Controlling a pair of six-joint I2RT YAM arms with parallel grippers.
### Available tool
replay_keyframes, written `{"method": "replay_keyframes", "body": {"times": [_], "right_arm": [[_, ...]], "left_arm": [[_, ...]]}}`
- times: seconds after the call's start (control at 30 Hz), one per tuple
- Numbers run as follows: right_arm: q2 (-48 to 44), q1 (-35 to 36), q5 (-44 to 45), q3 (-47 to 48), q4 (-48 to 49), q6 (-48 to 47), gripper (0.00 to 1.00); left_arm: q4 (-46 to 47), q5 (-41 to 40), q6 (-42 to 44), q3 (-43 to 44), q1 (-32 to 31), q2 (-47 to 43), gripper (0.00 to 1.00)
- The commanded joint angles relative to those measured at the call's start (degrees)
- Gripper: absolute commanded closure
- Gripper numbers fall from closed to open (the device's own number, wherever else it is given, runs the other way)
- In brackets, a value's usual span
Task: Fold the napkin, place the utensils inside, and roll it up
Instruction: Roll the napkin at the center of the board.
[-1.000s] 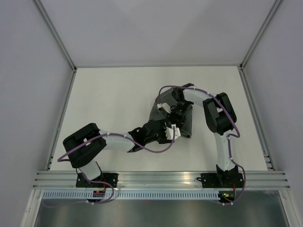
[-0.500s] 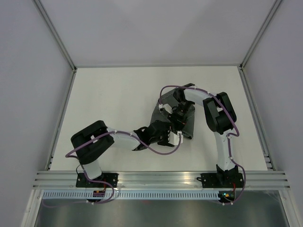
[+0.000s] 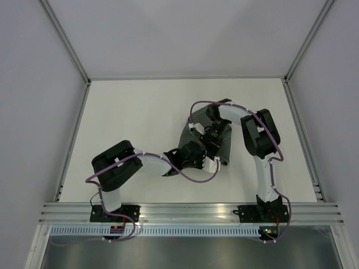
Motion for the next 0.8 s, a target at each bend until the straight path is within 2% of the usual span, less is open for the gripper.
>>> {"method": "replay_keyframes", "body": {"times": [0.0, 0.07, 0.27, 0.33, 0.47, 0.67, 0.77], "right_arm": [[4.24, -1.42, 9.19, -0.61, 5.63, -4.67, 0.73], [4.24, -1.95, 9.1, -0.09, 5.63, -4.58, 0.73], [3.19, -3.0, 8.84, 0.88, 5.98, -4.14, 0.71], [2.4, -3.09, 8.4, 0.97, 5.89, -4.05, 0.68], [0.73, -4.14, 6.64, 1.59, 5.46, -3.96, 0.53], [-2.96, -6.51, 3.56, 3.43, 5.1, -1.95, 0.42], [-5.24, -8.19, 1.19, 4.48, 5.63, 0.5, 0.39]], "left_arm": [[-7.23, 2.41, 0.34, 2.08, -0.08, 1.82, 0.7], [-10.57, 3.2, -1.41, 3.92, -0.17, 1.99, 0.79], [-18.04, 5.92, -6.94, 8.32, -0.17, 2.96, 0.96], [-19.36, 7.24, -8.18, 9.11, -0.17, 2.96, 0.98], [-23.23, 9.87, -11.17, 10.96, 0.09, 3.31, 0.98], [-27.89, 14.36, -14.33, 13.77, 0.88, 4.54, 0.98], [-29.91, 17.34, -16.62, 15.36, 2.11, 4.98, 0.98]]}}
